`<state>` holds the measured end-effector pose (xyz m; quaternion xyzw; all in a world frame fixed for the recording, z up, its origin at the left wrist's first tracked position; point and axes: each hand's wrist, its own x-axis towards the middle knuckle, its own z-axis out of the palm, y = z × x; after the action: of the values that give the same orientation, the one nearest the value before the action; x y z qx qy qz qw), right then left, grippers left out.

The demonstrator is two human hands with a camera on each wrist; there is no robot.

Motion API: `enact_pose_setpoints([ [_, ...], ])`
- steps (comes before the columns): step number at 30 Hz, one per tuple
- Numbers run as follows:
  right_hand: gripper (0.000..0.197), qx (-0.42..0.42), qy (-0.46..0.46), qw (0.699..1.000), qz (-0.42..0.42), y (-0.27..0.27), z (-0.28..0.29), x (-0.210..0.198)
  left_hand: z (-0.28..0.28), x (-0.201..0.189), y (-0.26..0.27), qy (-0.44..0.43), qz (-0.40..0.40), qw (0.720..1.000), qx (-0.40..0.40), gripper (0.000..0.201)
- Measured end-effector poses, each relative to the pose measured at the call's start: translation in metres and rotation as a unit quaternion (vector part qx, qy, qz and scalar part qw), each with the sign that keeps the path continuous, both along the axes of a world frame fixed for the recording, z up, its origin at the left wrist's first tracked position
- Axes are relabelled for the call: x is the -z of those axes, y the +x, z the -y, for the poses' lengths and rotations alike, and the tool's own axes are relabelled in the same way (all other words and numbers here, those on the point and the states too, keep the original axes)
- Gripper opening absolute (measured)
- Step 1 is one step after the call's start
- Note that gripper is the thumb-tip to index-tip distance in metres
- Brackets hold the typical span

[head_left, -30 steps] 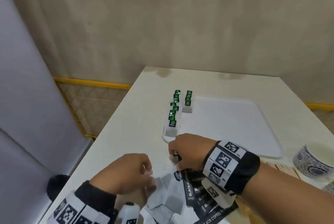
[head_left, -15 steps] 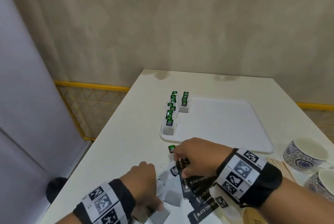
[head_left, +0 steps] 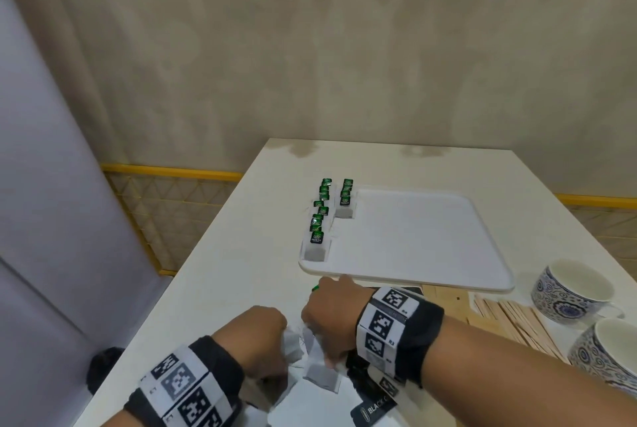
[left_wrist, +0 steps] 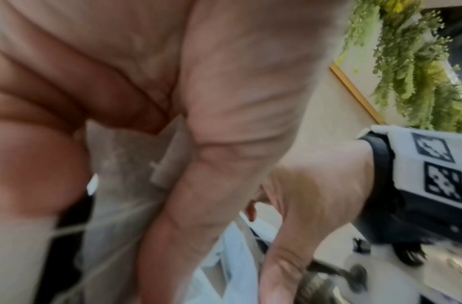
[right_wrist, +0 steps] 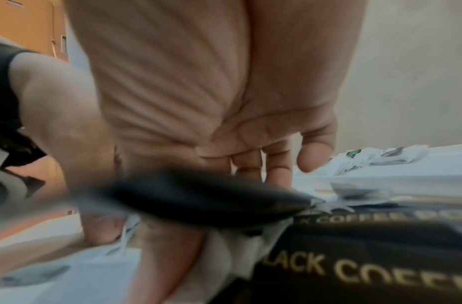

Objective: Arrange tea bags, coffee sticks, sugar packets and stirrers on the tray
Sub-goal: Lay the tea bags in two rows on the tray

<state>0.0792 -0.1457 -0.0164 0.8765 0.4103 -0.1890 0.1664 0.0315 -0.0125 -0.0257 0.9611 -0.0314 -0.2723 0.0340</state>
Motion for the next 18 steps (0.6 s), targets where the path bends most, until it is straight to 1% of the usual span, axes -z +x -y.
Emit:
enact_pose_setpoints([
  [1,0.033,0.007,0.022,1.000,-0.011,0.000,0.003,-0.001,-0.003,-0.002,0.001,-0.015,0.012,1.000,-0.008,0.018],
  [3,0.032,0.029,0.084,0.995,-0.044,0.001,0.010,-0.003,-0.011,-0.006,0.004,-0.047,0.035,0.998,-0.031,0.024],
  [5,0.035,0.058,0.152,0.983,-0.087,0.003,0.018,-0.008,-0.018,-0.013,0.007,-0.089,0.049,0.994,-0.047,0.027],
  [8,0.037,0.095,0.224,0.961,-0.128,0.006,0.026,-0.018,-0.025,-0.024,0.012,-0.178,0.068,0.977,-0.090,0.024],
  [10,0.038,0.118,0.265,0.948,-0.135,0.009,0.029,-0.024,-0.030,-0.027,0.014,-0.268,0.067,0.950,-0.143,0.027],
  [12,0.036,0.156,0.318,0.922,-0.156,0.013,0.034,-0.028,-0.031,-0.029,0.015,-0.361,0.059,0.911,-0.193,0.024],
  [14,0.026,0.210,0.380,0.879,-0.196,0.018,0.042,-0.029,-0.033,-0.029,0.017,-0.433,0.047,0.868,-0.238,0.025],
  [15,0.021,0.242,0.415,0.848,-0.224,0.020,0.046,-0.030,-0.035,-0.030,0.017,-0.462,0.043,0.848,-0.256,0.024],
  [16,0.018,0.273,0.456,0.806,-0.261,0.021,0.050,-0.032,-0.036,-0.030,0.017,-0.489,0.041,0.828,-0.272,0.021],
  [18,0.017,0.324,0.532,0.713,-0.322,0.021,0.055,-0.038,-0.038,-0.030,0.017,-0.546,0.018,0.785,-0.294,0.017],
])
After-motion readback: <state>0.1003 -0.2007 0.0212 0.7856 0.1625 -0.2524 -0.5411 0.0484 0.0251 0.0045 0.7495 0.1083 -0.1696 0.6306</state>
